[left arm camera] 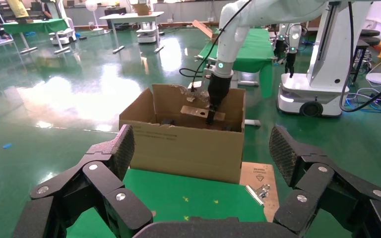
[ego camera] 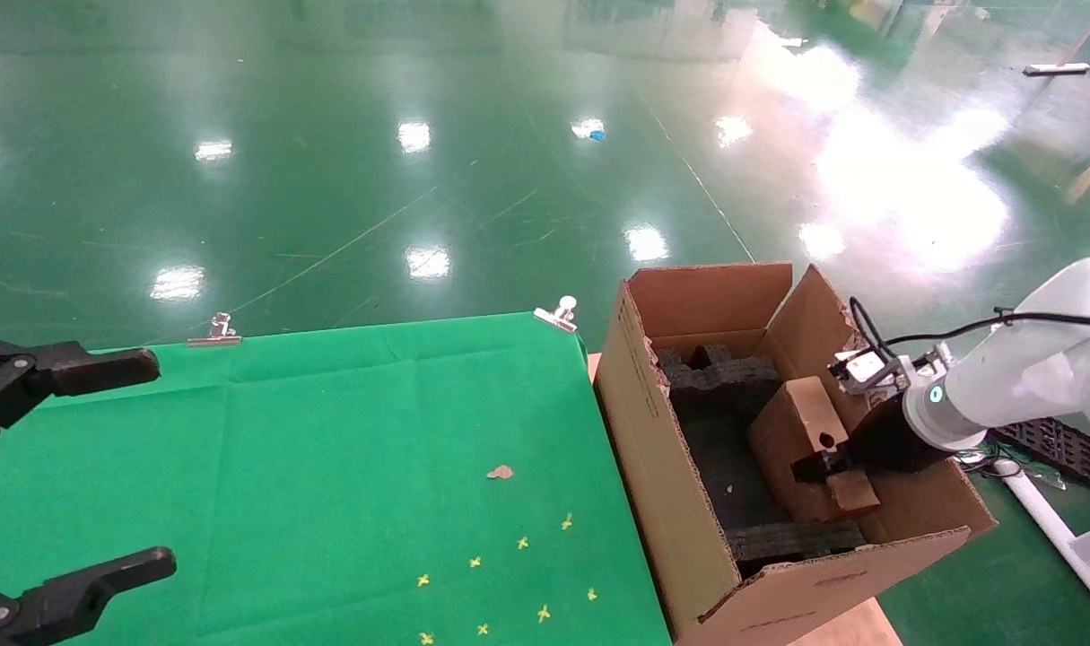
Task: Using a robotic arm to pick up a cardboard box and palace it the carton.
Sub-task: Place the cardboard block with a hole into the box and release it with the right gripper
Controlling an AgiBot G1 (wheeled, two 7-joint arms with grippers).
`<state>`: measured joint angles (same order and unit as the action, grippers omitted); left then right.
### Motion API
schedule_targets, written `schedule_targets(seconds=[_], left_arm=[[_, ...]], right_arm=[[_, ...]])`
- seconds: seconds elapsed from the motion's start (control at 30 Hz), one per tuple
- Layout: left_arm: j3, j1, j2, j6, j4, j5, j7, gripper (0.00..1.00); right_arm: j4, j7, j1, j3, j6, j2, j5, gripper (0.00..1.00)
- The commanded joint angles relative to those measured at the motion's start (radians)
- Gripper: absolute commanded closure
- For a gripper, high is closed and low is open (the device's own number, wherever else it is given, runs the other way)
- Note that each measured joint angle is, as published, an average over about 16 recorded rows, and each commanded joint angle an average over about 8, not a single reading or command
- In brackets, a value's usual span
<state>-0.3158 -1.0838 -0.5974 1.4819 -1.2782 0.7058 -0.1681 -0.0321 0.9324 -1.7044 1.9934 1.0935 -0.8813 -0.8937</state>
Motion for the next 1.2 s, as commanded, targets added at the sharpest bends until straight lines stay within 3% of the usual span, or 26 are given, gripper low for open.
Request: schedule_targets(seconds=[0.03,0.17,0.23,0.9,1.2], left_arm=[[0.000,0.000,0.000,0.000,0.000,0.000,0.000,0.00],[0.000,0.000,0.000,0.000,0.000,0.000,0.000,0.00],[0.000,0.000,0.000,0.000,0.000,0.000,0.000,0.00],[-0.001,0.000,0.000,0.000,0.000,-0.001,0.000,0.00],[-0.001,0.000,0.001,-0.001,0.000,-0.001,0.001,0.00]], right_arm=[[-0.001,-0.010,0.019,-0.009,-0.020,-0.002,0.014,0.66],[0.000,-0.030,0.024,-0.017,-0.018,0.001,0.024,0.16],[0.003,-0.034,0.024,-0.017,-0.013,0.001,0.025,0.00],[0.024,-0.049,-0.027,-0.014,0.052,0.005,0.019,0.00],[0.026,-0.097,-0.131,-0.007,0.084,0.003,0.009,0.00]])
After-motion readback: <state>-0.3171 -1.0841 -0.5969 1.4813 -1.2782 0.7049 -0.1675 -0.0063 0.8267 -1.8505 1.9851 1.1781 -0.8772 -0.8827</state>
